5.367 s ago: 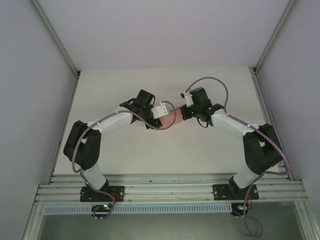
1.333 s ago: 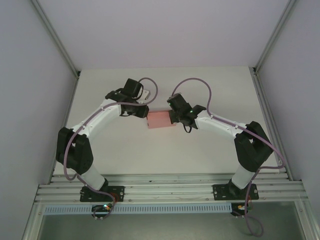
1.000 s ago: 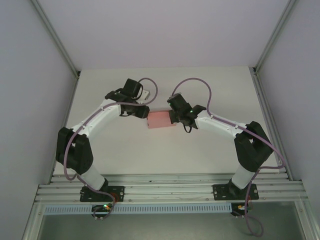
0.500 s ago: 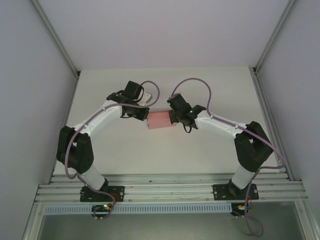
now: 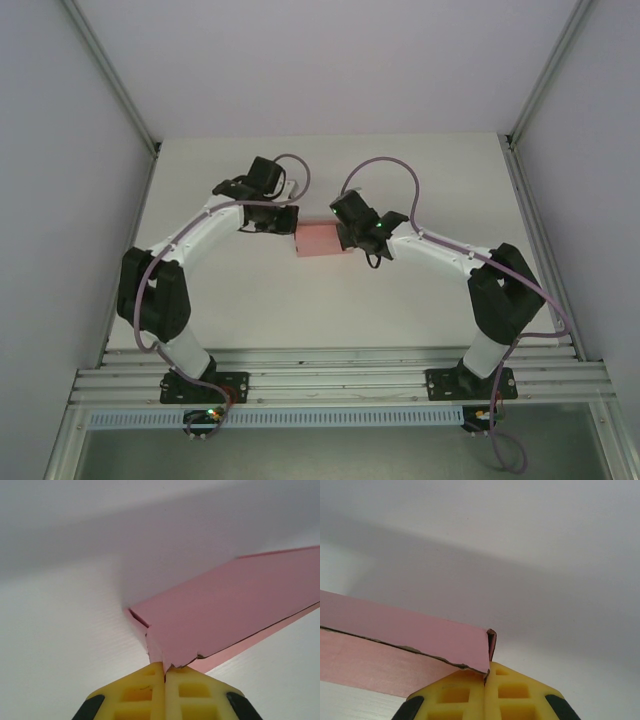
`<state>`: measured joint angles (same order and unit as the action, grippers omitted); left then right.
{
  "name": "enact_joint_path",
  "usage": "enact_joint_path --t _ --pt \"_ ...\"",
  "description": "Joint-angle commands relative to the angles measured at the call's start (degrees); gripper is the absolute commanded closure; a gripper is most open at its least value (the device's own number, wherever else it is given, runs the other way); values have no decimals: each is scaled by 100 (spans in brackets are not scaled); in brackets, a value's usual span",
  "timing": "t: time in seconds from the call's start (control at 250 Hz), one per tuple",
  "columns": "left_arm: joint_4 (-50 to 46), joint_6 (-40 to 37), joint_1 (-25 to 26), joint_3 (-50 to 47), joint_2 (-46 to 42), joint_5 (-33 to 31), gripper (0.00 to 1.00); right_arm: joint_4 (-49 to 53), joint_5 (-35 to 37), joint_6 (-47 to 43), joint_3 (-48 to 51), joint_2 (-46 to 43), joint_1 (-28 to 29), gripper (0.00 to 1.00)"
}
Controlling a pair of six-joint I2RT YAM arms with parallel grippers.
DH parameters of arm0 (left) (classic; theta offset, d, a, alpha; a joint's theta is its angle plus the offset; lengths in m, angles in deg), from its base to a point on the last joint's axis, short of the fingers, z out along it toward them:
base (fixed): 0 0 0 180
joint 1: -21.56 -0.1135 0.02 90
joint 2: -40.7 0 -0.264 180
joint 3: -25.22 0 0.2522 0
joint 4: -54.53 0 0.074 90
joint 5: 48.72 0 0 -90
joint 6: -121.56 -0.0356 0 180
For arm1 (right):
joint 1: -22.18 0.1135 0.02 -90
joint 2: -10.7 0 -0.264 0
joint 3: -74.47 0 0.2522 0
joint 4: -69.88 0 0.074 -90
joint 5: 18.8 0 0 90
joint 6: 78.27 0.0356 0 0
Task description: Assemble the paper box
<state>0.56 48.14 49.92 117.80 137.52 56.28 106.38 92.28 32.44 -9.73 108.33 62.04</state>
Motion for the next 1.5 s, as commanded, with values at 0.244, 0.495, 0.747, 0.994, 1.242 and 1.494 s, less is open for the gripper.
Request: enact_joint_path --t 0.244,0.495,0.747,0.994,1.242,1.494 --pt "31 1238 -132 156 241 956 100 830 -51 267 133 257 242 100" --pt "129 1637 -312 159 156 1131 100 899 -34 333 179 251 243 100" --pt "88 1181 -292 186 241 973 100 925 -27 295 129 326 244 100" --pt "187 471 -12 -561 -49 -41 100 547 41 148 419 156 224 100" --pt "900 523 230 -1441 -452 -336 100 -140 37 -55 867 -25 321 100" --pt "943 407 419 -1473 -460 -481 100 -634 -141 -190 1182 -372 365 95"
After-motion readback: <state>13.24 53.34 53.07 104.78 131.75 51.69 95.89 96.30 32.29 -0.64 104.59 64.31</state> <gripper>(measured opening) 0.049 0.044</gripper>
